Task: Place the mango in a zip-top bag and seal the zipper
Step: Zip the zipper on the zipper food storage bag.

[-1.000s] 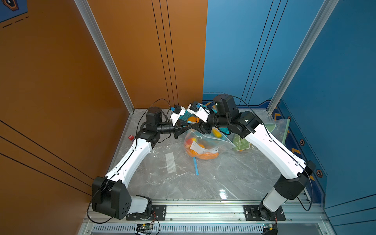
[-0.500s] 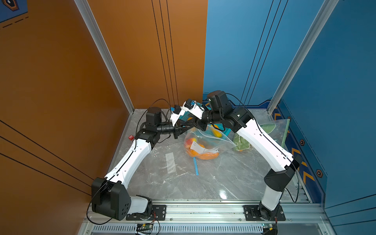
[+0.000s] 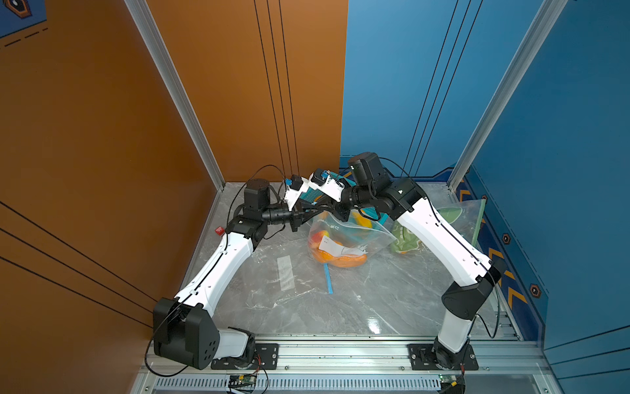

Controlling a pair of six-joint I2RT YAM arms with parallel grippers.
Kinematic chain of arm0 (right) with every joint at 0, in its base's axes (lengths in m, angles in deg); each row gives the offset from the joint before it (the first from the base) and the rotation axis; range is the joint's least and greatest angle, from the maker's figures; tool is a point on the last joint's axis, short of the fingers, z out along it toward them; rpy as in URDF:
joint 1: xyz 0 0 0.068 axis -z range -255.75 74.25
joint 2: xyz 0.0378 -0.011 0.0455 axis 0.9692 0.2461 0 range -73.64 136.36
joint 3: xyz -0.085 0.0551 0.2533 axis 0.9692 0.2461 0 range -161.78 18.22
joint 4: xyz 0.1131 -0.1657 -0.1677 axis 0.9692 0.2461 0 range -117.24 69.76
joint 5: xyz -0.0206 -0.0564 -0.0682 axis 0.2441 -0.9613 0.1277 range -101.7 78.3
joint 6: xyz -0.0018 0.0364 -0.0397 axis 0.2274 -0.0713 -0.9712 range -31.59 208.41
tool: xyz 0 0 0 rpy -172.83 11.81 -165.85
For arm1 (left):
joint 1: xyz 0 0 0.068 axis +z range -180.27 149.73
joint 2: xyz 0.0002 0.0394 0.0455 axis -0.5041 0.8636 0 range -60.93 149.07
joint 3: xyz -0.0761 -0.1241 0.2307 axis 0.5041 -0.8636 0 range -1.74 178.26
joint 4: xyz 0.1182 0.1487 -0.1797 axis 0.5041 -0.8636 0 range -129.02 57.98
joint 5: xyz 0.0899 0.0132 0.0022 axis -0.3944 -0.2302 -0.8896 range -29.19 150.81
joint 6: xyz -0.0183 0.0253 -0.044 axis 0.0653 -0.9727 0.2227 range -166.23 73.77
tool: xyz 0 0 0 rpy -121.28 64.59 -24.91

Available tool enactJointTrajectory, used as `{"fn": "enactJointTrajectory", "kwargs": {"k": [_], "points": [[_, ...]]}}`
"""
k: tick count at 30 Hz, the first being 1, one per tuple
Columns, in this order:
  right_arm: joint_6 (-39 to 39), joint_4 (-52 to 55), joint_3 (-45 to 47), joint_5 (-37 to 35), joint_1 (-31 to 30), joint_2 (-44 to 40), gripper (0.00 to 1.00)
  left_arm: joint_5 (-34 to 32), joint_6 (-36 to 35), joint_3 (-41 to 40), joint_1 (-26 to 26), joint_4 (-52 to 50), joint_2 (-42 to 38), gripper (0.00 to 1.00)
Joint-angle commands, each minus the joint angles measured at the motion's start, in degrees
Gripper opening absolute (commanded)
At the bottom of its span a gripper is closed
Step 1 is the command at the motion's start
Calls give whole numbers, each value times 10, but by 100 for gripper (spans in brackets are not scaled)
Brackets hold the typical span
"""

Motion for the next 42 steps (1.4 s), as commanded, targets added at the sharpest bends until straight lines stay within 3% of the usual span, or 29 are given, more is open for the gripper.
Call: {"fn": "enactJointTrajectory", "kwargs": {"k": [1, 3, 14, 31, 42], "points": [[-2, 9, -15, -1, 3, 13, 4, 7, -3, 16, -1, -1, -11, 0], [-5, 11, -14, -3, 2, 10, 0, 1, -2, 15, 0, -1, -11, 0], [-44, 28, 17, -18, 14, -35, 0, -12, 39, 7, 33, 26, -12, 0], [-53, 36, 26, -42, 35, -59, 0, 22, 40, -12, 37, 30, -26, 0], [-94, 86, 16, -141, 26, -88, 0, 28, 53, -29, 65, 56, -44, 0]]}}
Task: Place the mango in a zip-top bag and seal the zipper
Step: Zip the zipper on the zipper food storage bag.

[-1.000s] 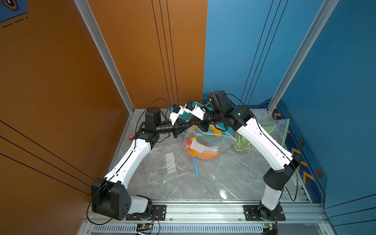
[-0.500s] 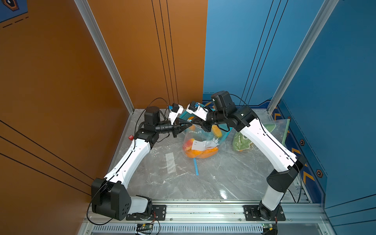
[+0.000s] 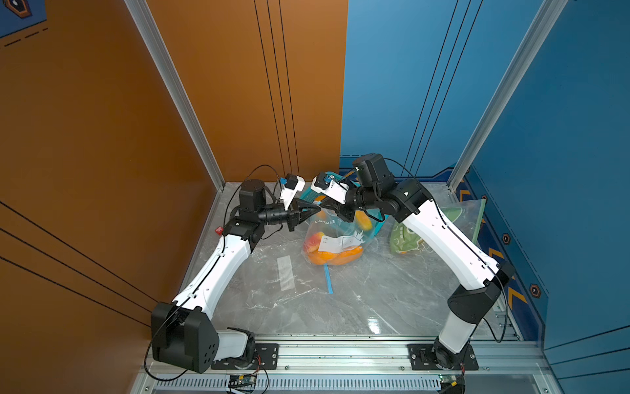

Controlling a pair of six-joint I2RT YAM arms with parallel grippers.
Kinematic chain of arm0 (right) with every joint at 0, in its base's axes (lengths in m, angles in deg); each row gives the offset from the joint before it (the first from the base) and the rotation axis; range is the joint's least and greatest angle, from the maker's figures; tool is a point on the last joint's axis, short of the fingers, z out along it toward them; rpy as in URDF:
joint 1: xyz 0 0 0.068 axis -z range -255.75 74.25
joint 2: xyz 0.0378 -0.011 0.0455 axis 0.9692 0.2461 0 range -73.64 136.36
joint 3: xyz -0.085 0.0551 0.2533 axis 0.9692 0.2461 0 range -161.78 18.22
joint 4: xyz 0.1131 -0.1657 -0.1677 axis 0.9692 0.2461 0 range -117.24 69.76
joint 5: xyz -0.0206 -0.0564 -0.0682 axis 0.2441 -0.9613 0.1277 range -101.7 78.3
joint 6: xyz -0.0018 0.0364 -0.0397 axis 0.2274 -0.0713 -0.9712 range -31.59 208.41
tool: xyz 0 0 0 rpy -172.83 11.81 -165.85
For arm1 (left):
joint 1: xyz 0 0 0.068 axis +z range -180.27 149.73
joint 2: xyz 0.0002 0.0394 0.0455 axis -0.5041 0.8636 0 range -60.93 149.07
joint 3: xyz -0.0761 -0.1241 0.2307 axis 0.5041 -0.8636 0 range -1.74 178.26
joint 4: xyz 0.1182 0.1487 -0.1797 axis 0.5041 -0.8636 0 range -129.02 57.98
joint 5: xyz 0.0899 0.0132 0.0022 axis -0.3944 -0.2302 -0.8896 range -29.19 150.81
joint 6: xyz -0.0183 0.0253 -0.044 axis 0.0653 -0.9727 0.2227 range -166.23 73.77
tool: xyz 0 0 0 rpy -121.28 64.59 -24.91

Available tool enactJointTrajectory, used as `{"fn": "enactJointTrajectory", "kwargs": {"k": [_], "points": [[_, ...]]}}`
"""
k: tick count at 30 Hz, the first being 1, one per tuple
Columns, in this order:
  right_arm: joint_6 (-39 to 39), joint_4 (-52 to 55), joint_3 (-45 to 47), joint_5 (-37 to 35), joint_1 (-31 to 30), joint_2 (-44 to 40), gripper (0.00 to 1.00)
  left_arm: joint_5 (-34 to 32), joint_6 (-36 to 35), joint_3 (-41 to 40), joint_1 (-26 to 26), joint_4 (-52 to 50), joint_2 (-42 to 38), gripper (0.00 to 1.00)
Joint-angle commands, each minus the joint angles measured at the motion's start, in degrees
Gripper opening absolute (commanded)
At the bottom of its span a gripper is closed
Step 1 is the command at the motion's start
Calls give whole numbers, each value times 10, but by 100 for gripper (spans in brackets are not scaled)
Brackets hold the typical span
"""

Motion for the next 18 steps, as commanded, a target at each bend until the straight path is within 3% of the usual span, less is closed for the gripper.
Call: {"fn": "enactJointTrajectory", "kwargs": {"k": [1, 11, 12, 16, 18], "points": [[-25, 89, -18, -113, 22, -62, 0, 3, 12, -10, 40, 21, -28, 0], [-19, 84, -8, -137, -11, -102, 0, 37, 10, 1, -6, 21, -32, 0], [-12, 74, -5, -138, -15, -101, 5, 36, 11, 4, -15, 21, -29, 0], [3, 60, 0, -122, -18, -101, 43, 30, 12, 14, -29, 21, -23, 0], [5, 58, 2, -117, -17, -103, 49, 28, 15, 19, -30, 21, -21, 0]]}}
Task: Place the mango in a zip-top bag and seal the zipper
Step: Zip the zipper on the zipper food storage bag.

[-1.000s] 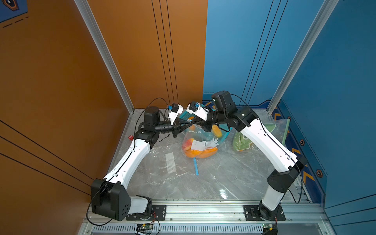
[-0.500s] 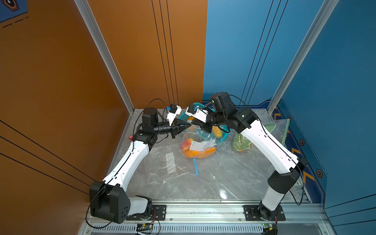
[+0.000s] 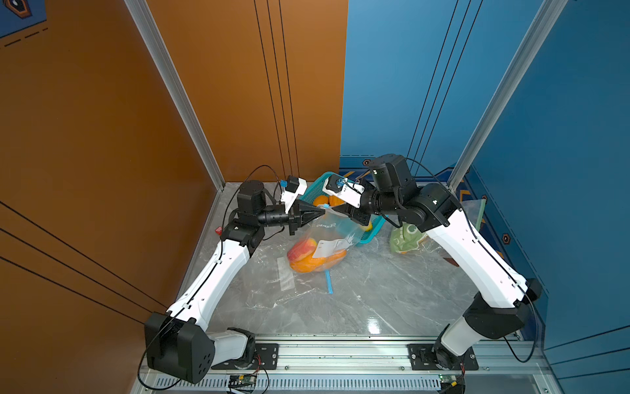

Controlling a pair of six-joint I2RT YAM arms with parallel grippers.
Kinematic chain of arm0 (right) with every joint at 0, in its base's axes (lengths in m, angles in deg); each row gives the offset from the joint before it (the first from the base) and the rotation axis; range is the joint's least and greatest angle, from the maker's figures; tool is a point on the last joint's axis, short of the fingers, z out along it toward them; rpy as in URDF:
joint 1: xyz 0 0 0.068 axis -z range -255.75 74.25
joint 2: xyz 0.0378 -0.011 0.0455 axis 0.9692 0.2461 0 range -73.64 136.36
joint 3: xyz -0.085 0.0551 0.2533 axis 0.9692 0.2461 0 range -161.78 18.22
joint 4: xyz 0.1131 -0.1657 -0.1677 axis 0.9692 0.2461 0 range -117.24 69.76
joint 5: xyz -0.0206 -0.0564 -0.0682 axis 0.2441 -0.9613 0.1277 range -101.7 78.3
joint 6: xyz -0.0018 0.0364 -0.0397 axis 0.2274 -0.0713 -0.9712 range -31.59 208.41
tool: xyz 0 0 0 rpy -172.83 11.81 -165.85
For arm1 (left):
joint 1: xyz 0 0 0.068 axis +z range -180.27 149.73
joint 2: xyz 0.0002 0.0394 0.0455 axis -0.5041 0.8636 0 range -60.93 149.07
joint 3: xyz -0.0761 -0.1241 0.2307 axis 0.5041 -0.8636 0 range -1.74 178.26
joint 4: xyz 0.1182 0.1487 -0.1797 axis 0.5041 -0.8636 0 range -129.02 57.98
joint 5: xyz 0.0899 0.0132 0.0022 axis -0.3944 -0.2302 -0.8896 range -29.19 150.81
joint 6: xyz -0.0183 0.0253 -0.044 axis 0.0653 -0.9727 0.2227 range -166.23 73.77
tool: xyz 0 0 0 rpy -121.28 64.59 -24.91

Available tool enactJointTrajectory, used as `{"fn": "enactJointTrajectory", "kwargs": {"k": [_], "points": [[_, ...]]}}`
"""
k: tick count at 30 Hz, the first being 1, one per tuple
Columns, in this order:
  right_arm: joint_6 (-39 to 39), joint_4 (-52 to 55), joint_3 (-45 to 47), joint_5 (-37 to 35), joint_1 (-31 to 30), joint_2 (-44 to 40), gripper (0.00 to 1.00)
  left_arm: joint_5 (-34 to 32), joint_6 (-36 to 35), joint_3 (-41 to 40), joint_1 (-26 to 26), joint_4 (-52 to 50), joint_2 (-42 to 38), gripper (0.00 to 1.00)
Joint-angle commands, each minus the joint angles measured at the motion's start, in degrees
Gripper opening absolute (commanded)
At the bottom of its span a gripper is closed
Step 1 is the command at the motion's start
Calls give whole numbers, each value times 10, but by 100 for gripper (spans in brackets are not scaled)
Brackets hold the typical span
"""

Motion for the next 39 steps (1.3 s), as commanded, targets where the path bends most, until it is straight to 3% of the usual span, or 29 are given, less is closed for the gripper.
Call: {"fn": "enactJointTrajectory", "kwargs": {"k": [1, 11, 20, 24, 33, 39], "points": [[13, 10, 4, -16, 2, -21, 49, -7, 7, 21, -1, -4, 3, 0], [17, -1, -3, 71, 4, -1, 61, -7, 5, 24, -5, -3, 1, 0], [21, -5, -48, 112, 4, 59, 60, -6, 4, 32, -8, -4, 4, 0], [24, -6, -57, 115, 4, 73, 46, -6, 3, 33, -9, -4, 5, 0], [27, -12, -59, 107, 8, 70, 45, -7, 0, 27, -9, -3, 8, 0], [28, -15, -60, 116, 10, 66, 28, -7, 1, 26, -10, -3, 8, 0]]}}
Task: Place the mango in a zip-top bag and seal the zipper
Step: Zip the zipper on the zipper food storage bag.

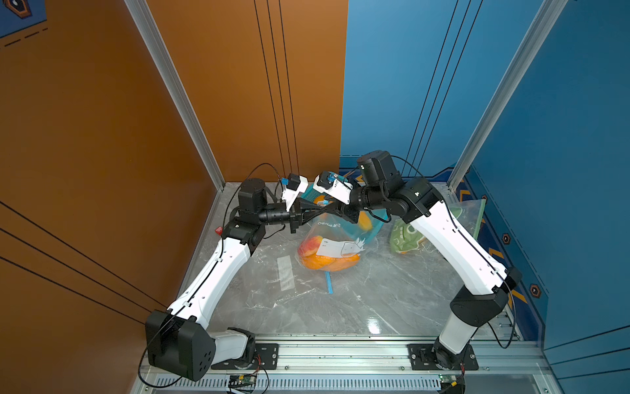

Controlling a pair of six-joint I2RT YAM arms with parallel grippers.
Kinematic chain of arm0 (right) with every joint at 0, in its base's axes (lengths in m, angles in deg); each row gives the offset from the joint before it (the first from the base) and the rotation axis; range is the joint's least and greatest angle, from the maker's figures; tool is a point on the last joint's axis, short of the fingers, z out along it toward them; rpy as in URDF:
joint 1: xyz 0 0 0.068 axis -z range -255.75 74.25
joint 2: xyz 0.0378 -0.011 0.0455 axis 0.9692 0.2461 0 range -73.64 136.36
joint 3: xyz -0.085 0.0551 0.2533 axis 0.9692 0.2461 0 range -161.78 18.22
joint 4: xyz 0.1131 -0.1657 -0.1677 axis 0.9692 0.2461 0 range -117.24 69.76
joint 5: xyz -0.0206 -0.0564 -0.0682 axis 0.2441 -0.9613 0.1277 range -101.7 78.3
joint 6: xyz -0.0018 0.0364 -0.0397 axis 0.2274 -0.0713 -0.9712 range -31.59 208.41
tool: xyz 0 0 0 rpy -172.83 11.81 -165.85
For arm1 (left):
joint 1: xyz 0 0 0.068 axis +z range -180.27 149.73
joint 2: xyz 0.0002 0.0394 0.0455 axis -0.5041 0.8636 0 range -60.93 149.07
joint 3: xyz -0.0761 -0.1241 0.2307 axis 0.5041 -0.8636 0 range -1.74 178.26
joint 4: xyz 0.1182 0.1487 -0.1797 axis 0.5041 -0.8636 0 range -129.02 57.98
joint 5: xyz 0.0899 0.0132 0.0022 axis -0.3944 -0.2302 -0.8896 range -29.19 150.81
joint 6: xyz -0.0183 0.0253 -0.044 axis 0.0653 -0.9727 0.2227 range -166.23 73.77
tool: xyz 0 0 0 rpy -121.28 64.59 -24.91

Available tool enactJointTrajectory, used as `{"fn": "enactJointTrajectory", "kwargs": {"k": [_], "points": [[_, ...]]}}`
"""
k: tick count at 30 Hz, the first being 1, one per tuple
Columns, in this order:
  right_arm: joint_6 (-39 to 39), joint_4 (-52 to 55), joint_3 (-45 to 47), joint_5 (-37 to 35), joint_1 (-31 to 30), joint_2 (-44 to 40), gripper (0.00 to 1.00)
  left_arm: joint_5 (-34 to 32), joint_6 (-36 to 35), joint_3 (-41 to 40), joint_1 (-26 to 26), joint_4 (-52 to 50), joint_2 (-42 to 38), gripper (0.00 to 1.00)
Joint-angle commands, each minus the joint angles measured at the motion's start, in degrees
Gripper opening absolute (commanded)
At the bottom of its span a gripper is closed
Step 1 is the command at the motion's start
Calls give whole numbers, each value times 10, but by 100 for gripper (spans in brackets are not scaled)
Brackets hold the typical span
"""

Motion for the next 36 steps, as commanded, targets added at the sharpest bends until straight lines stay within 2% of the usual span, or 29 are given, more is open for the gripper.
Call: {"fn": "enactJointTrajectory", "kwargs": {"k": [1, 7, 13, 22, 32, 34, 36], "points": [[6, -12, -15, 12, 4, -8, 26, 4, 0, 13, -5, 1, 1, 0], [7, -12, -13, 16, -1, 1, 22, 3, 3, 15, -6, 1, 3, 0], [-1, -11, -8, -16, -4, -7, 0, -2, 3, 9, -2, 1, -4, 0], [-53, 47, 14, -130, -14, -45, 0, -16, 14, -12, 39, 11, -31, 0], [-61, 52, 51, -179, -17, -87, 0, 35, 8, -28, 45, 21, -55, 0], [-60, 52, 60, -178, -16, -99, 0, 38, 6, -34, 47, 21, -64, 0], [-52, 49, 65, -155, -17, -107, 0, 67, 21, -32, 46, 21, -65, 0]]}}
